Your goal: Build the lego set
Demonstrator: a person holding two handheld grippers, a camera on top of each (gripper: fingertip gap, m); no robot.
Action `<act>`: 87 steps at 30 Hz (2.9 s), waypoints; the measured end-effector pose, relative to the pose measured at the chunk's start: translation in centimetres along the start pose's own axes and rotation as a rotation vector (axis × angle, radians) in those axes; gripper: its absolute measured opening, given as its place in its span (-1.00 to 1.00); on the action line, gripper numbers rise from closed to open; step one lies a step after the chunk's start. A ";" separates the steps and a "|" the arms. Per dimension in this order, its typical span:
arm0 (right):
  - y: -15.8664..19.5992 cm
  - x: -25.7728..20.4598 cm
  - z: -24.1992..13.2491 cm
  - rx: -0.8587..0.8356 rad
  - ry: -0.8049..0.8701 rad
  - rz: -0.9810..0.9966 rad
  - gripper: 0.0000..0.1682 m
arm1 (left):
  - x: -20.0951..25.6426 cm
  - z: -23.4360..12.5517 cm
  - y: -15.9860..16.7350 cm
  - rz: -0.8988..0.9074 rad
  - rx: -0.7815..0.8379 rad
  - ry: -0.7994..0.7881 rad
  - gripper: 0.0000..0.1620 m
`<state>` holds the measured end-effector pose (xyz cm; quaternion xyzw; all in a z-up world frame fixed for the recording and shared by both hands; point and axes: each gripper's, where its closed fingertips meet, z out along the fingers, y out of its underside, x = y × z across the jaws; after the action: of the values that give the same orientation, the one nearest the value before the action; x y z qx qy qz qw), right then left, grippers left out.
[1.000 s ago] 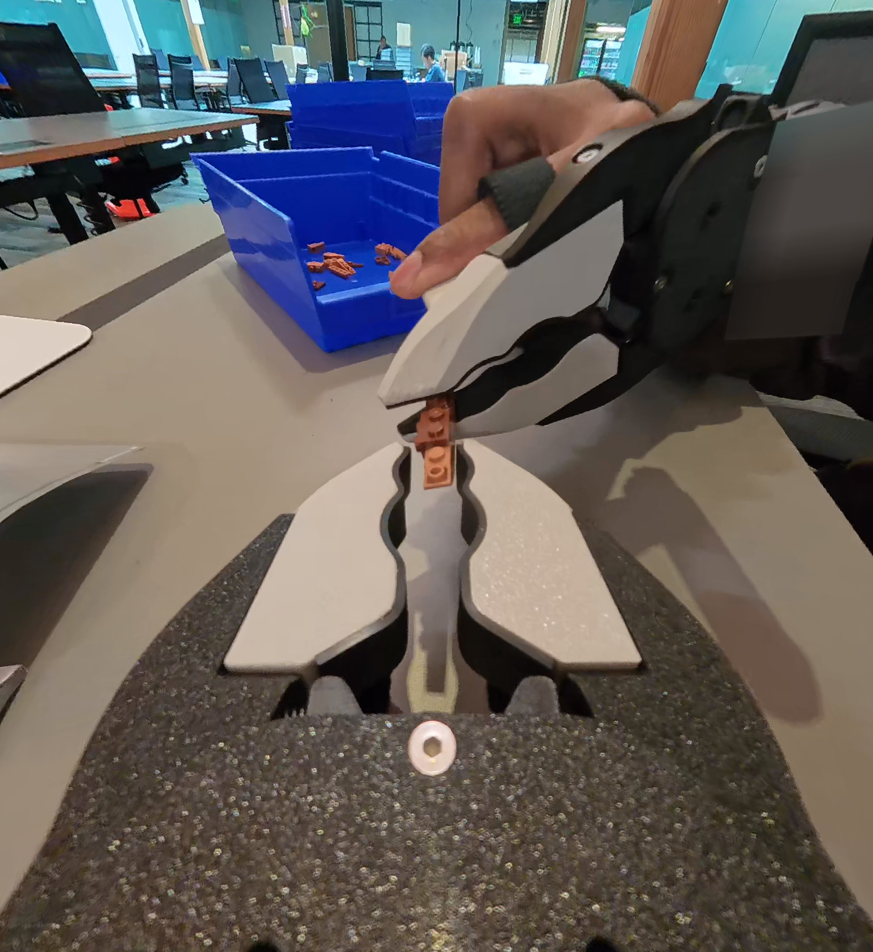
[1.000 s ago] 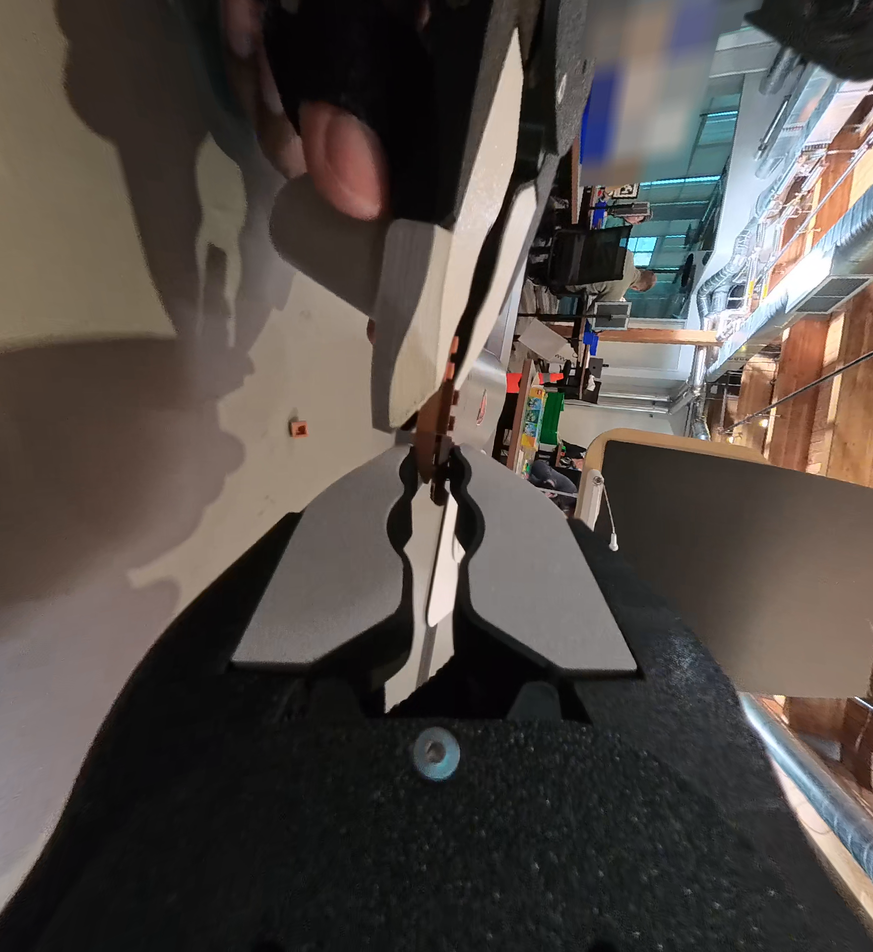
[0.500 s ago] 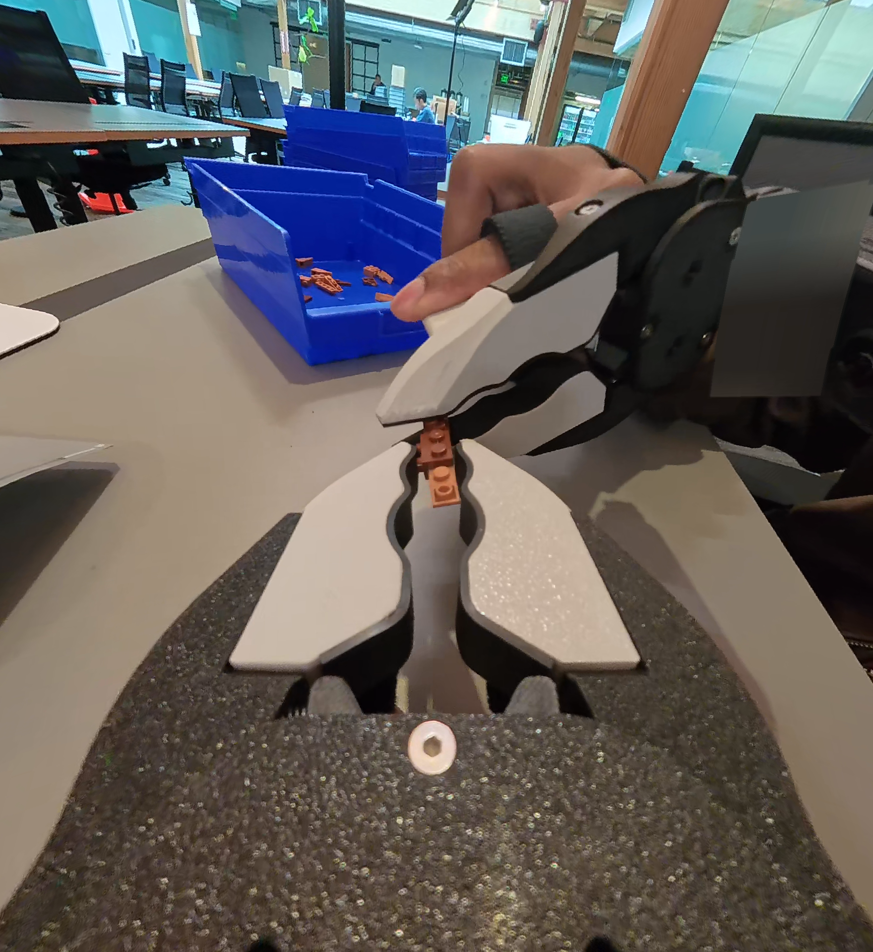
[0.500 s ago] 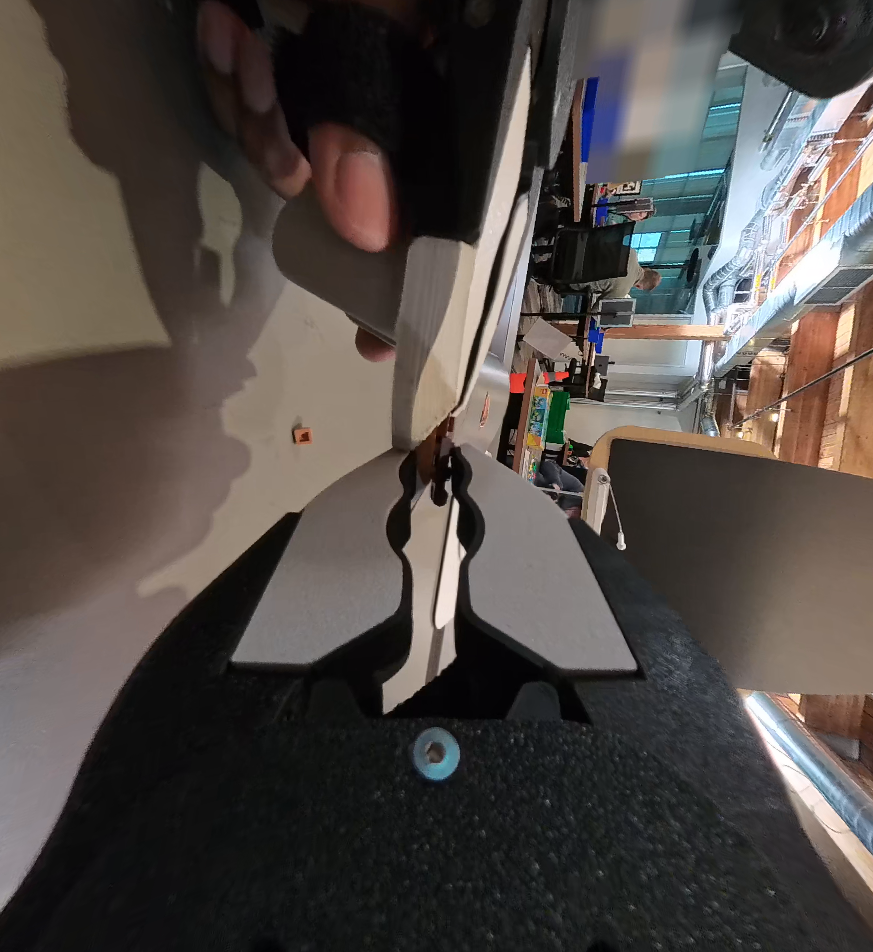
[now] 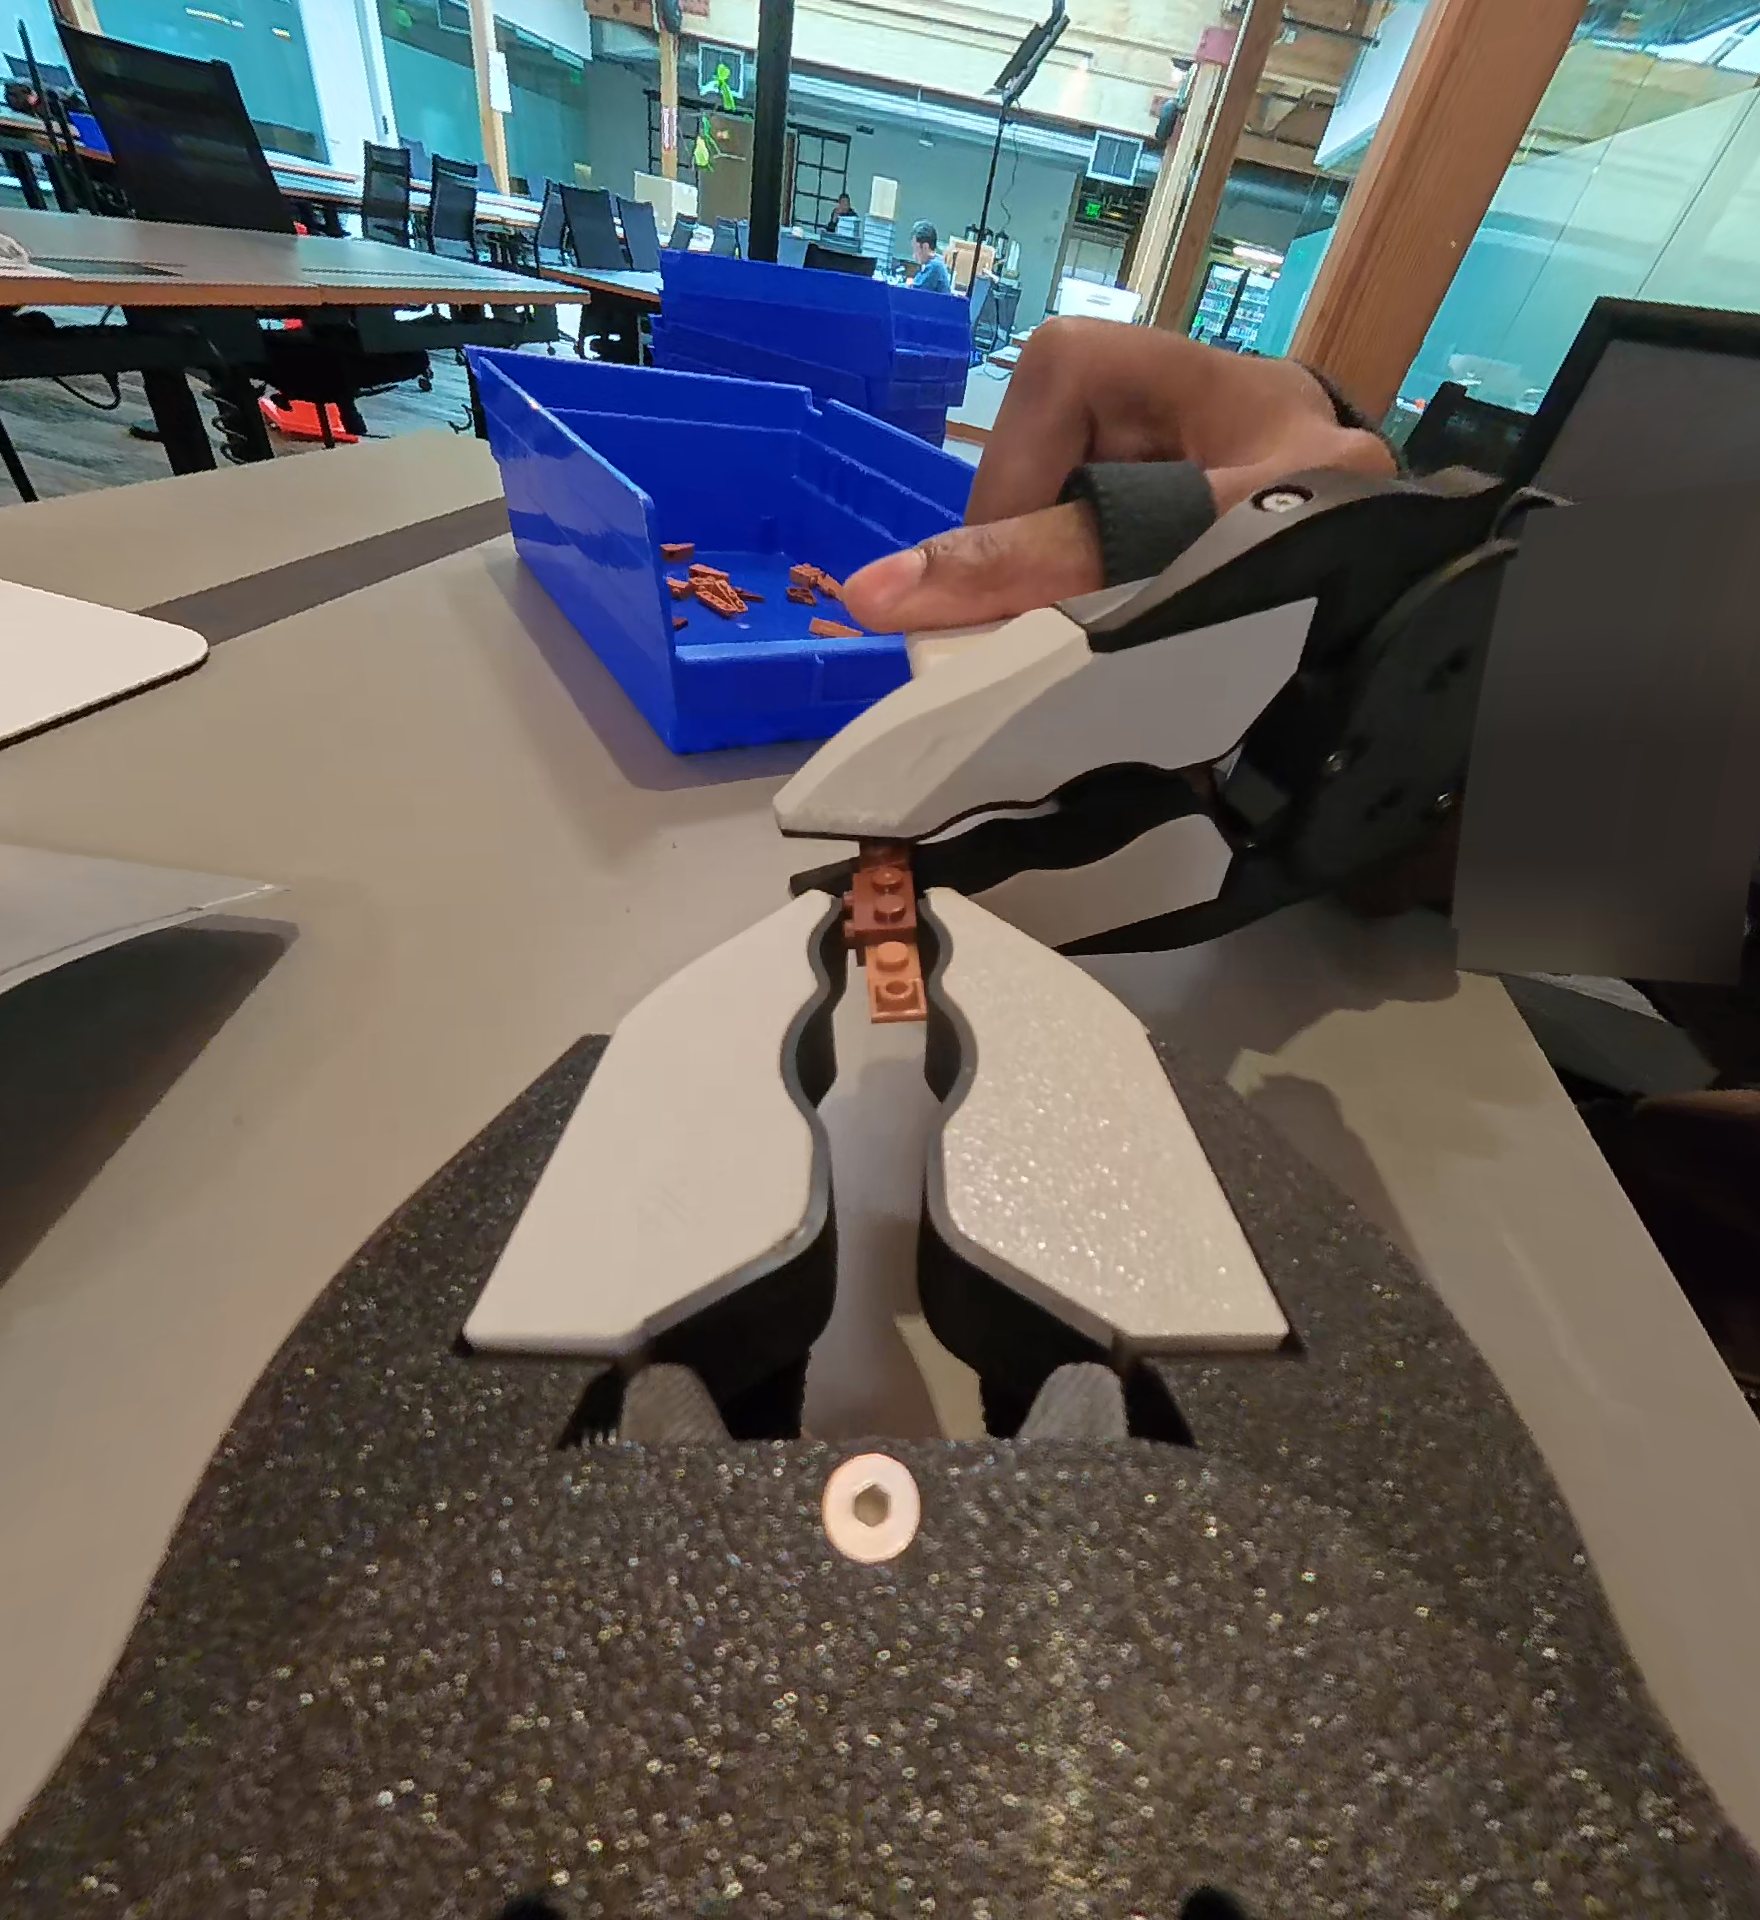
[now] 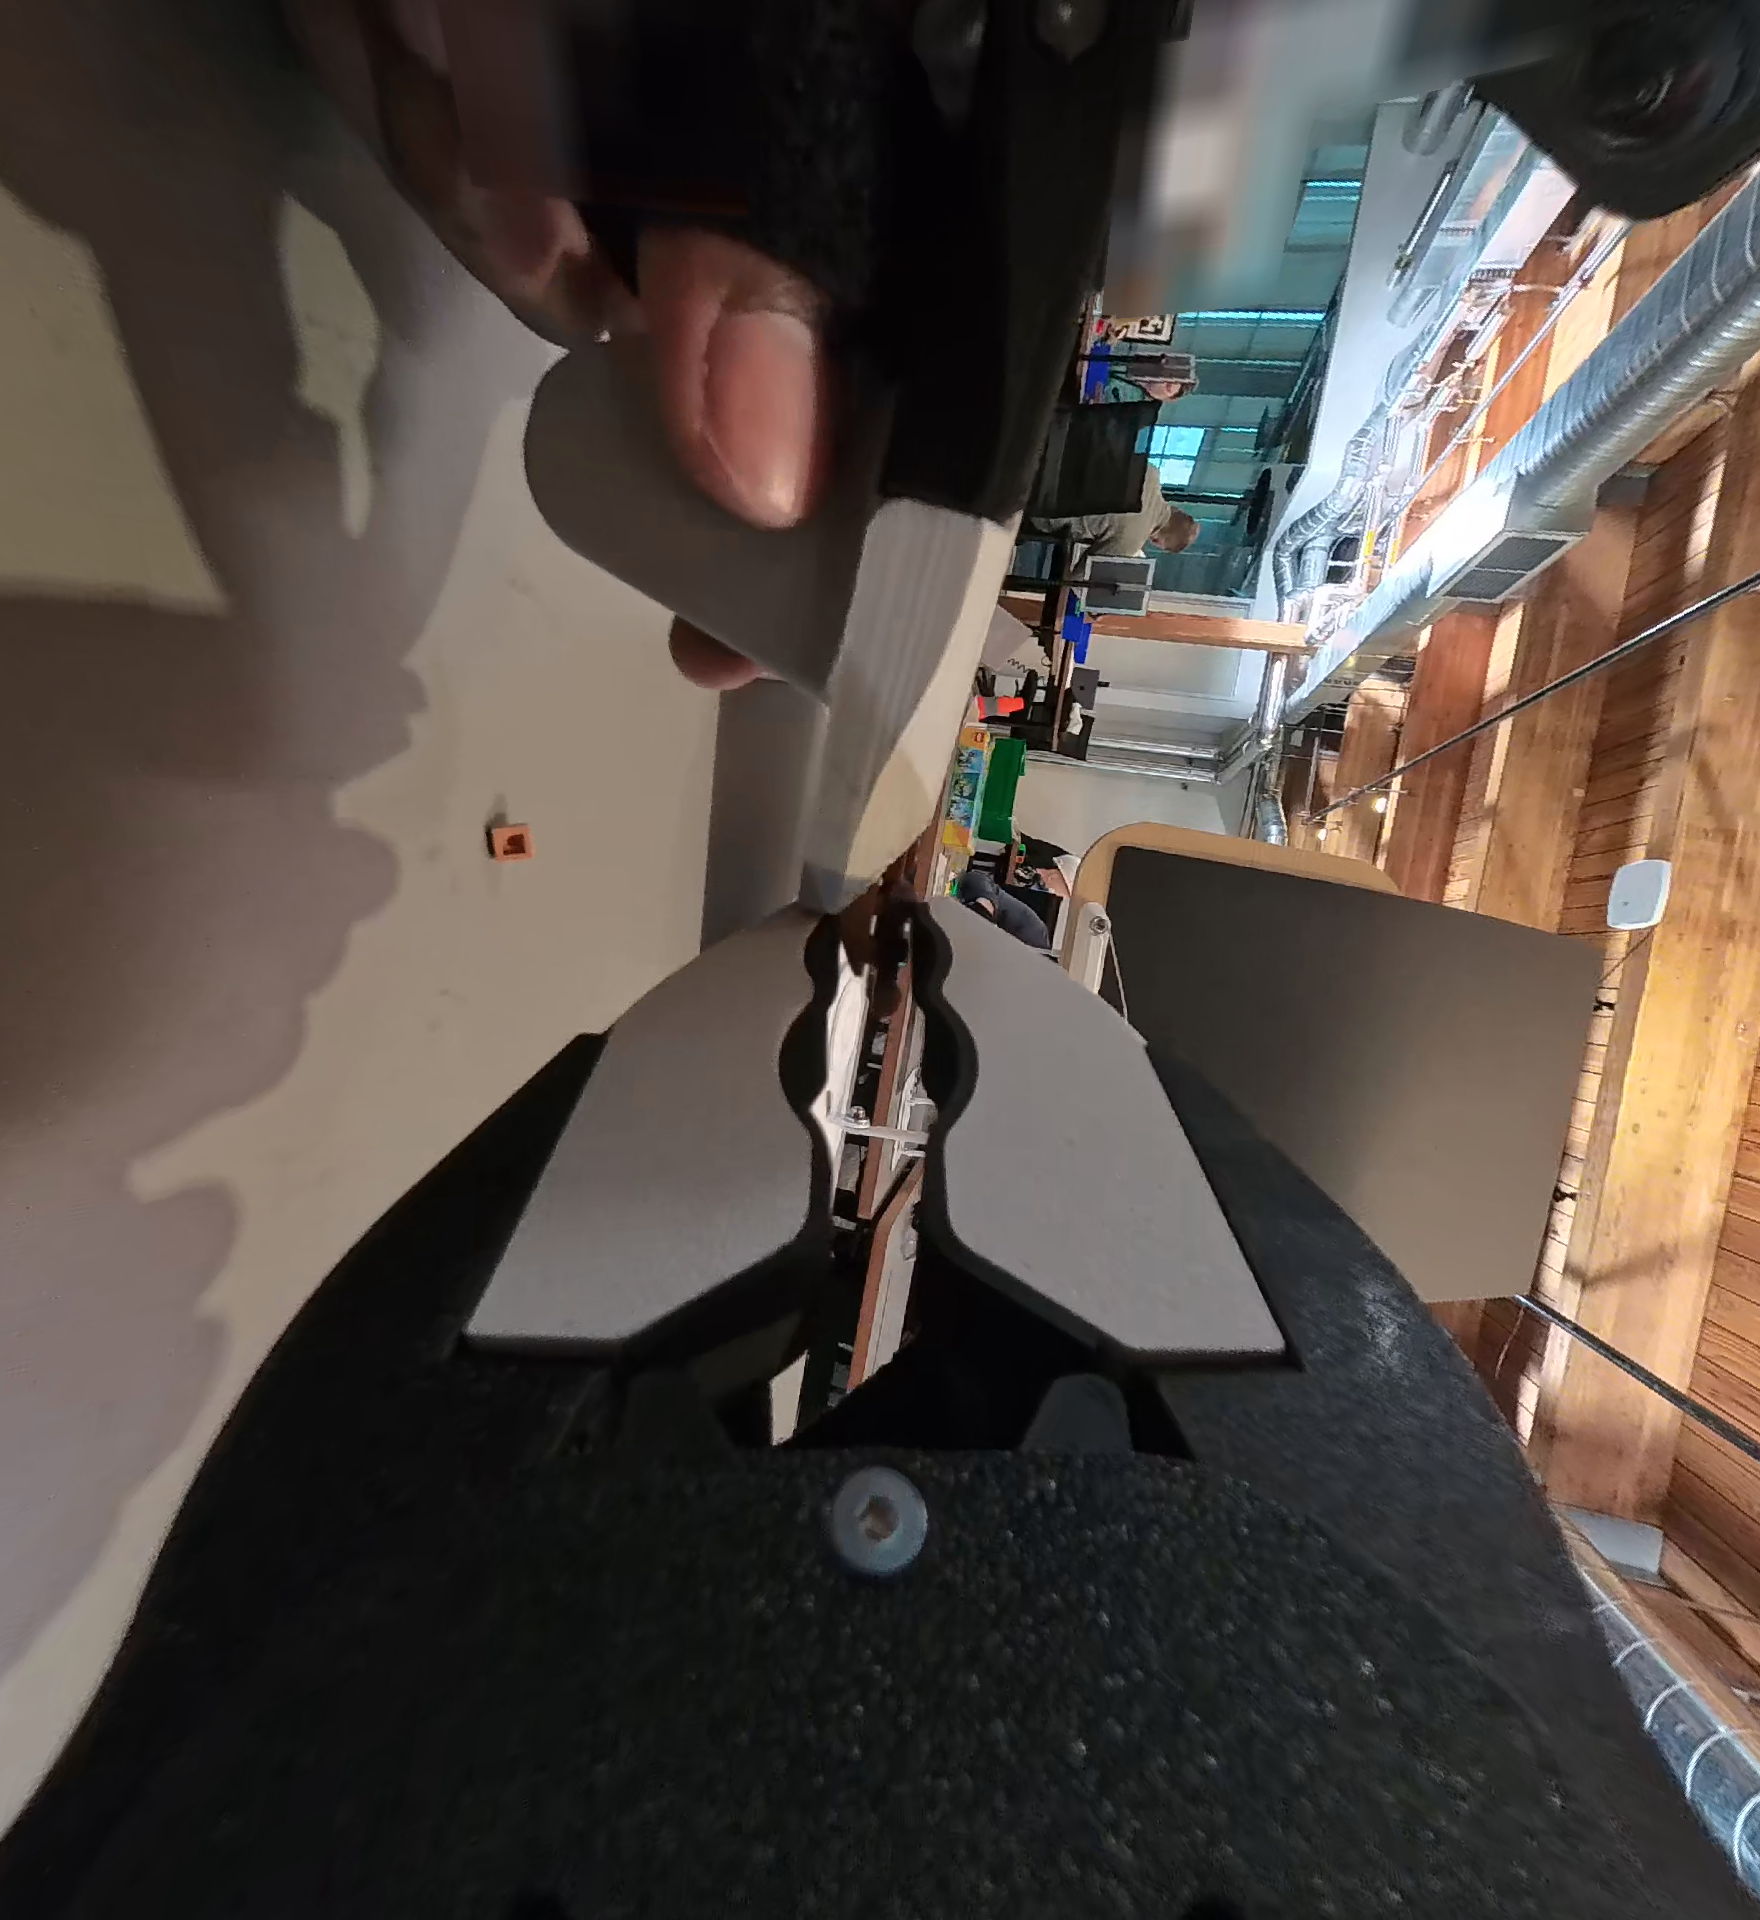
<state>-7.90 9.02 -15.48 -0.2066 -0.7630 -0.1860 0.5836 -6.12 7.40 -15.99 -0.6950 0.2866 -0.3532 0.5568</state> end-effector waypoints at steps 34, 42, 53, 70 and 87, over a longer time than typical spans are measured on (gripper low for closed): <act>0.9 0.0 0.3 -0.072 0.042 -0.110 -0.89 | -0.7 0.2 -0.1 -0.076 0.011 -0.059 -0.85; 0.9 0.3 0.4 -0.056 0.058 -0.088 -0.88 | -0.8 0.1 -0.3 -0.091 0.034 -0.060 -0.85; 1.2 1.1 0.0 -0.030 0.085 -0.011 -0.67 | -0.8 -0.3 -1.2 -0.002 0.073 -0.086 -0.85; -0.5 0.4 -0.6 0.083 0.020 0.036 -0.79 | -0.2 0.1 -0.8 0.076 0.030 -0.080 -0.85; -0.5 1.0 -0.7 0.061 0.067 -0.010 -0.87 | -0.2 0.0 -1.3 0.042 0.073 -0.088 -0.85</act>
<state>-7.89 8.31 -14.36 -0.1783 -0.7496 -0.1722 0.6138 -6.24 7.83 -14.72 -0.6828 0.2634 -0.3208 0.6013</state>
